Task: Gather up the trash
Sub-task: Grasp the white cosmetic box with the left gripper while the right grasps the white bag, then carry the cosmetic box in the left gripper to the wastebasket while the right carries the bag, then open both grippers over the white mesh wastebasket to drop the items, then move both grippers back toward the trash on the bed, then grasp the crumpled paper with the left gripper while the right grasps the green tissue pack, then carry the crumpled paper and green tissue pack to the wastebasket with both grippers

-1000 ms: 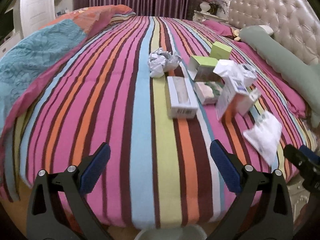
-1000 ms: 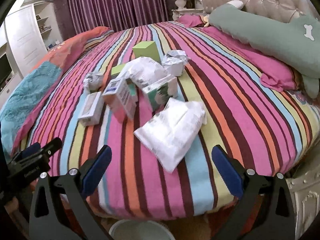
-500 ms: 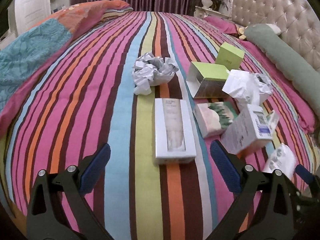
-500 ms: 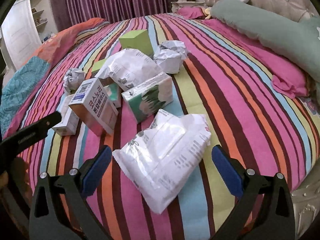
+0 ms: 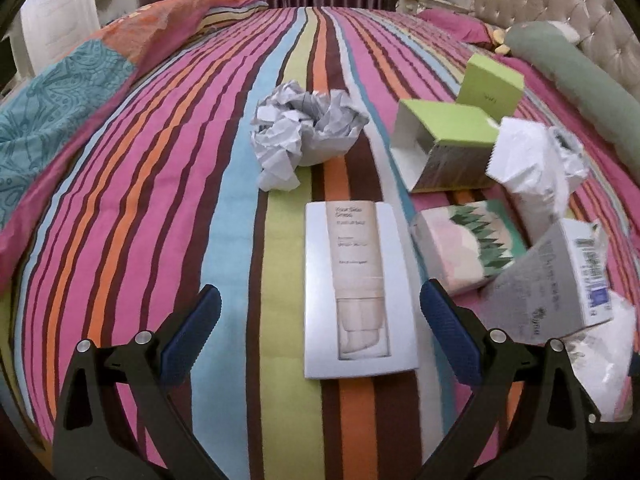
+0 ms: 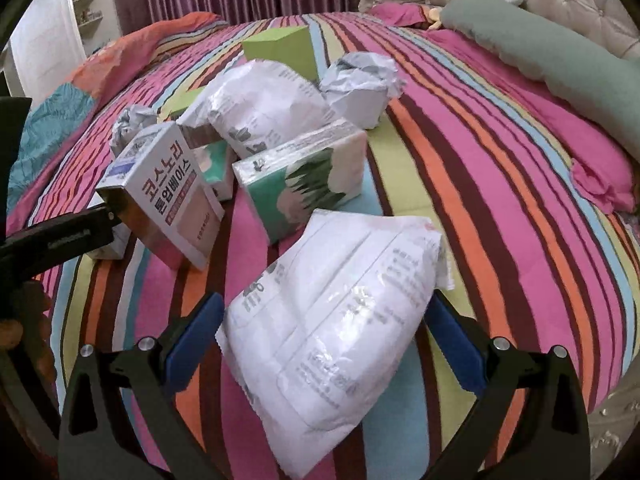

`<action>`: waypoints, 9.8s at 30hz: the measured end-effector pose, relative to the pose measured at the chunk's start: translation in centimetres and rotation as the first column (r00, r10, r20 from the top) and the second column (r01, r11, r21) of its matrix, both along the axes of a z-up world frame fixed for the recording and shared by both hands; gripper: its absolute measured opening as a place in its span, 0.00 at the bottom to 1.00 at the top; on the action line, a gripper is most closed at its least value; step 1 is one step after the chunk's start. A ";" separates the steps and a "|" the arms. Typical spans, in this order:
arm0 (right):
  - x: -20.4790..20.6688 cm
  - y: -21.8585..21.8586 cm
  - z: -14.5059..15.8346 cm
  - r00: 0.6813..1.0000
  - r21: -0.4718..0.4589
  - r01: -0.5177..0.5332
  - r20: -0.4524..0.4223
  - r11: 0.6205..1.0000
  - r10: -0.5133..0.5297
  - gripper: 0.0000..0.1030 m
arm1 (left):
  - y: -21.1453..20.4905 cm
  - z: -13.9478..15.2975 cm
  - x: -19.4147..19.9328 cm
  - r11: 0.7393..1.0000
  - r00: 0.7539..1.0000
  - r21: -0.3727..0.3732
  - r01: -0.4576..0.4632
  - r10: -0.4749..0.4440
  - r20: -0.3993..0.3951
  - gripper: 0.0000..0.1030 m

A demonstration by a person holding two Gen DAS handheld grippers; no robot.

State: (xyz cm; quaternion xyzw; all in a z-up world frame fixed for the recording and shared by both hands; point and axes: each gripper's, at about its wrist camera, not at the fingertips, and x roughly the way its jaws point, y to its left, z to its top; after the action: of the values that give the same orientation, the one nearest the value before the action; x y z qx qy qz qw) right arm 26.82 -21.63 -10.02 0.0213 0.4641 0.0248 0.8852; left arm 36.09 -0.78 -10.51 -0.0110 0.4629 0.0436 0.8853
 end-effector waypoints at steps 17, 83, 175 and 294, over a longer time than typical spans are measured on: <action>-0.9 -0.7 2.4 0.999 0.067 -0.033 0.026 0.997 0.031 0.69 | 1.2 1.3 -1.7 0.999 1.000 -0.048 0.007 -0.006 0.015 0.48; -22.1 3.0 -22.8 0.633 0.375 0.417 -0.773 0.828 0.031 0.85 | 0.7 -26.6 -32.0 0.933 0.627 -0.261 -0.248 -0.051 -0.778 0.76; -13.1 1.1 5.9 0.975 0.008 -0.095 0.204 0.995 0.091 0.93 | 3.2 5.1 -19.2 0.994 0.990 -0.036 0.102 -0.097 0.103 0.81; -16.4 -2.5 7.2 0.991 0.272 -0.085 0.118 0.959 0.055 0.68 | 5.9 6.0 -23.4 0.978 0.980 -0.134 0.163 -0.144 0.139 0.57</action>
State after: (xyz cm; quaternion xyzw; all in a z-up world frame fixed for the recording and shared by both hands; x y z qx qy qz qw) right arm 10.44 -24.15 -2.82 0.1267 0.4072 0.1217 0.8963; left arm 12.73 5.12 -4.50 -0.0419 0.4065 -0.0593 0.9108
